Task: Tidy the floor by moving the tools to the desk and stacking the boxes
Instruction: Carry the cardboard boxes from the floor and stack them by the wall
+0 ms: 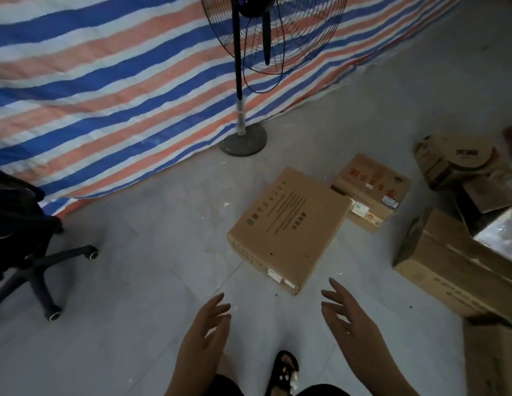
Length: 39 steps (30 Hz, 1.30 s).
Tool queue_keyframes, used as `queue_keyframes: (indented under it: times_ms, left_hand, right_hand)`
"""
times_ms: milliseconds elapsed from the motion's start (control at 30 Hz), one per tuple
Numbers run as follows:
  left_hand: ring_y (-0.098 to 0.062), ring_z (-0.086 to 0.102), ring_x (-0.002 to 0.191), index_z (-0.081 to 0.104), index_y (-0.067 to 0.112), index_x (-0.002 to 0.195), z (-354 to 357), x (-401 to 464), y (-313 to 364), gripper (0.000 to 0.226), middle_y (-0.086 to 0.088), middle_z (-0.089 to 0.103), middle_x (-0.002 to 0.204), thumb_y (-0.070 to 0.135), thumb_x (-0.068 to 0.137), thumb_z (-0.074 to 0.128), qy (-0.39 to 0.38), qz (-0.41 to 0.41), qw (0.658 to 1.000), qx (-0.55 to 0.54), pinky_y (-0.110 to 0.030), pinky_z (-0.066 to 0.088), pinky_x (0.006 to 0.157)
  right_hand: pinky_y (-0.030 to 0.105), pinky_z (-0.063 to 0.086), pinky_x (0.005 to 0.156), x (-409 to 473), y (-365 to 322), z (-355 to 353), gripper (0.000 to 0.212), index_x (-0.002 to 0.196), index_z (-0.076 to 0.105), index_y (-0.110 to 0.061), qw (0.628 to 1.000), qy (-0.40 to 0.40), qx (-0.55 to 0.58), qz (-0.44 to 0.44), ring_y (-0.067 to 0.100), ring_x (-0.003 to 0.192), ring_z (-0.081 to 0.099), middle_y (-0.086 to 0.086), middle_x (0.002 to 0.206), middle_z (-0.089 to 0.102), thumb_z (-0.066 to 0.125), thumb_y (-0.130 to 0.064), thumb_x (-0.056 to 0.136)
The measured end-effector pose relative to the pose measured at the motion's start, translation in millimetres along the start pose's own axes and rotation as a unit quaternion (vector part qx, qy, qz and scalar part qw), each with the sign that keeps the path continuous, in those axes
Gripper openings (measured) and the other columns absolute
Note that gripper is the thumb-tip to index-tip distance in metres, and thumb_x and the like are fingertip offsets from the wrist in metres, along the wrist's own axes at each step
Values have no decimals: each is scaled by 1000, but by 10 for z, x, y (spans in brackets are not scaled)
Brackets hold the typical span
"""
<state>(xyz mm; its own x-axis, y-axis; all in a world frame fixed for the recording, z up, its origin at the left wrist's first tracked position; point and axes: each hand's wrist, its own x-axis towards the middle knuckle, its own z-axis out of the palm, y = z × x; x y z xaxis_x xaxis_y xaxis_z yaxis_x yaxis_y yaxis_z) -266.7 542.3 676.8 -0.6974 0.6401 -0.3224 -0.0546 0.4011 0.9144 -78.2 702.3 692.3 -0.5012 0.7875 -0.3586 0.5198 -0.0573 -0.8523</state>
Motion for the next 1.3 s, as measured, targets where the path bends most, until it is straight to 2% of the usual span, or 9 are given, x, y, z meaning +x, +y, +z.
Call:
queue_keyframes:
  times_ms: [233,333,467,600,767,933,1067,1167,1300]
  left_hand:
    - [10,62,90,54,31,109,-244,1327,65,32,0,66,108,6,90,56,-65,-53,996,15,-4,46,74]
    - [10,60,94,57,23,115,-448,2084,14,28,1,65,109,13,89,57,-104,-79,991,37,-4,45,74]
    - [-13,60,111,57,25,112,-686,3147,-31,24,-2,63,115,13,91,57,-148,-129,976,89,-15,45,86]
    - [5,61,87,55,21,121,-630,4142,-350,28,5,63,105,12,94,52,-174,-161,961,145,-6,42,69]
    - [-14,57,82,54,19,118,-46,5356,-1434,23,0,60,95,15,97,47,-162,-254,942,147,-22,43,73]
    - [-16,55,83,56,13,115,618,6337,-3016,22,-4,58,95,19,98,44,-78,-374,921,74,-28,42,69]
    - [-19,54,86,55,12,91,904,6757,-4056,16,-8,54,97,17,98,41,-48,-429,901,42,-32,43,77]
    - [-22,54,95,51,11,104,1012,6876,-4659,14,-10,54,104,19,98,41,-18,-469,883,-10,-40,44,90]
    - [-25,54,101,49,9,120,1158,6904,-5173,27,-13,55,113,22,96,46,-2,-511,851,-123,-42,46,88]
  right_hand:
    - [1,40,75,1151,-347,406,46,132,32,-40,999,-4,-40,33,-17,99,50,-33,115,47,52,-29,93]
    - [10,41,87,1728,-484,719,50,139,34,-33,997,26,-32,69,-10,102,52,-21,121,52,52,-31,92]
    - [22,41,95,2469,-736,1237,49,139,34,-31,991,54,-1,126,-2,102,51,-12,125,51,51,-30,93]
    - [28,42,101,3231,-662,1675,48,138,32,-35,985,35,10,166,3,110,51,-16,125,49,49,-33,93]
    - [10,36,87,4292,280,2291,55,146,25,-30,983,-17,-56,177,4,124,43,-15,135,41,47,-36,96]
    - [32,23,113,5406,1627,3145,57,148,25,-21,971,-97,-203,78,17,138,26,-2,149,31,42,-39,96]
    - [72,23,100,5996,2651,3709,76,141,33,-23,905,-104,-410,-41,33,136,26,11,146,38,50,-56,75]
    - [77,8,97,6081,3036,3916,92,144,28,-29,857,-73,-500,-97,35,140,18,10,152,23,66,-57,65]
    - [78,9,99,6079,3105,3970,79,145,24,-37,852,-17,-507,-129,37,142,16,9,154,20,57,-54,76]
